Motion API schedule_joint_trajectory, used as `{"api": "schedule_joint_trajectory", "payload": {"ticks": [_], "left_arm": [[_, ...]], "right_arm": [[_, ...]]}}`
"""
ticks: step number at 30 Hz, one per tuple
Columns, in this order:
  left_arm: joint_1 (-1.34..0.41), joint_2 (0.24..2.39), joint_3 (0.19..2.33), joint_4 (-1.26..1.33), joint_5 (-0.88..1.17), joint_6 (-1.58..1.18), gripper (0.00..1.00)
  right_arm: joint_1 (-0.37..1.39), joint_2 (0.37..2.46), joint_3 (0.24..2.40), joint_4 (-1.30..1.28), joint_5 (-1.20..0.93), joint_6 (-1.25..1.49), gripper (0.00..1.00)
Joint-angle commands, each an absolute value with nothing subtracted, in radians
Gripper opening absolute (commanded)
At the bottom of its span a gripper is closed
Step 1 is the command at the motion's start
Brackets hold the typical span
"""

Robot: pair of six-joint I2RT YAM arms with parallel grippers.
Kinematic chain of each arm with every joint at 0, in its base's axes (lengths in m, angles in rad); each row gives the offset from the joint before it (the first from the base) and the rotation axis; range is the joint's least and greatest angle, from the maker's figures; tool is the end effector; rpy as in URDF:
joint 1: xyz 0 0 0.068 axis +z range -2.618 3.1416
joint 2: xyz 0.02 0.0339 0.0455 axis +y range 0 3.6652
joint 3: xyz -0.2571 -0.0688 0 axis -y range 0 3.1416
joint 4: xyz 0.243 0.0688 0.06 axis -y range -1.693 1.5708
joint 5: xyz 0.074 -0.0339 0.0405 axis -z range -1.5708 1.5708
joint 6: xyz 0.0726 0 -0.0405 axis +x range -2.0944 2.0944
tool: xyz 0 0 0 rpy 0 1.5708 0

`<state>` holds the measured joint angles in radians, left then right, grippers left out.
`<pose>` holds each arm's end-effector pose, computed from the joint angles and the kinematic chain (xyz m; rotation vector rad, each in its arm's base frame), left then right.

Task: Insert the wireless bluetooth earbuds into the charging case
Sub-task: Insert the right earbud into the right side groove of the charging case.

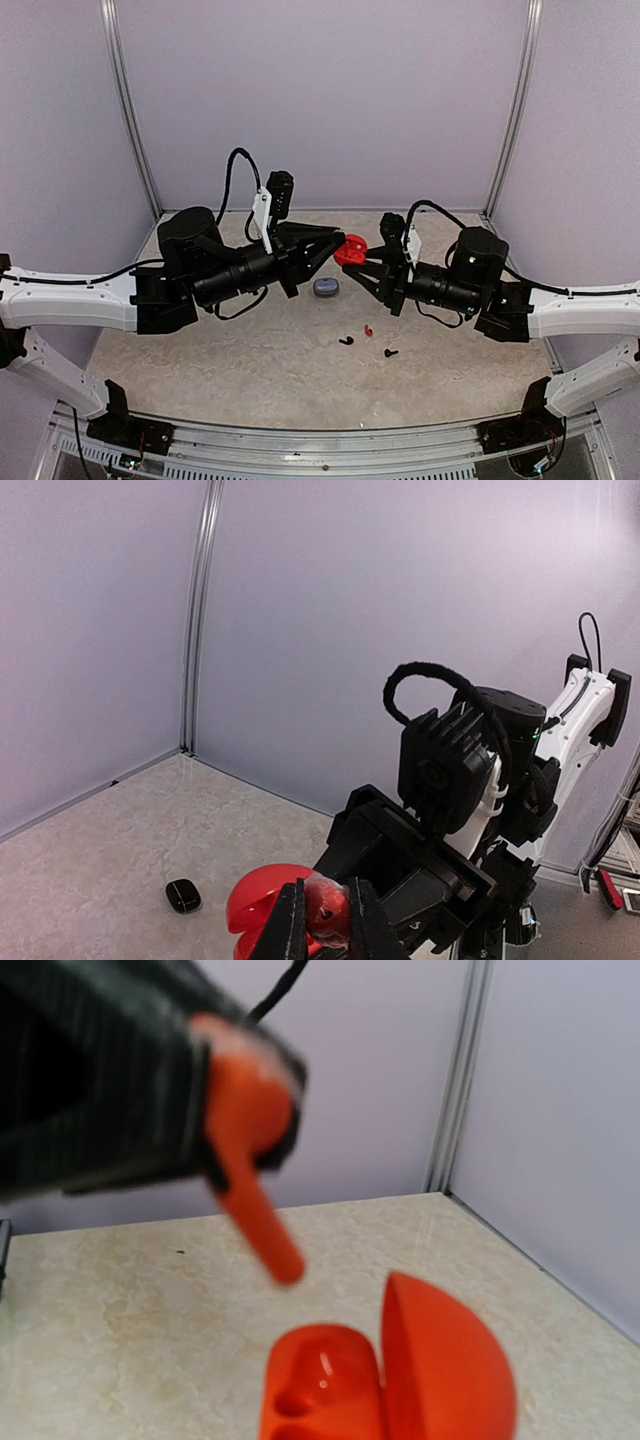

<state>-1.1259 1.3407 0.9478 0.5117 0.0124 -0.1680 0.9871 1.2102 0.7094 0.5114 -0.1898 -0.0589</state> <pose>0.1517 -0.3203 0.3436 0.7205 1.3641 -1.0551 0.1630 0.2717 0.2916 -0.9449 1.3266 0.8714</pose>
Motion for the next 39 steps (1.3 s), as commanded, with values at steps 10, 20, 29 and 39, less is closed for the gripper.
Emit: {"api": "schedule_joint_trajectory", "payload": {"ticks": [10,20,29,39], "left_arm": [[-1.136,1.389,0.967,0.531,0.032,-0.19,0.1],[-1.136,1.403,0.975,0.507,0.01,-0.192,0.11],[-1.127,1.418,1.004,0.441,-0.033,-0.221,0.11],[-1.122,1.467,1.077,0.326,-0.081,-0.249,0.15]], "right_arm": [[1.002,1.2,0.712,0.551,-0.146,-0.048,0.05],[1.001,1.191,0.709,0.551,-0.149,-0.05,0.05],[1.003,1.169,0.696,0.557,-0.126,-0.066,0.05],[1.009,1.166,0.706,0.538,-0.107,-0.09,0.05]]}}
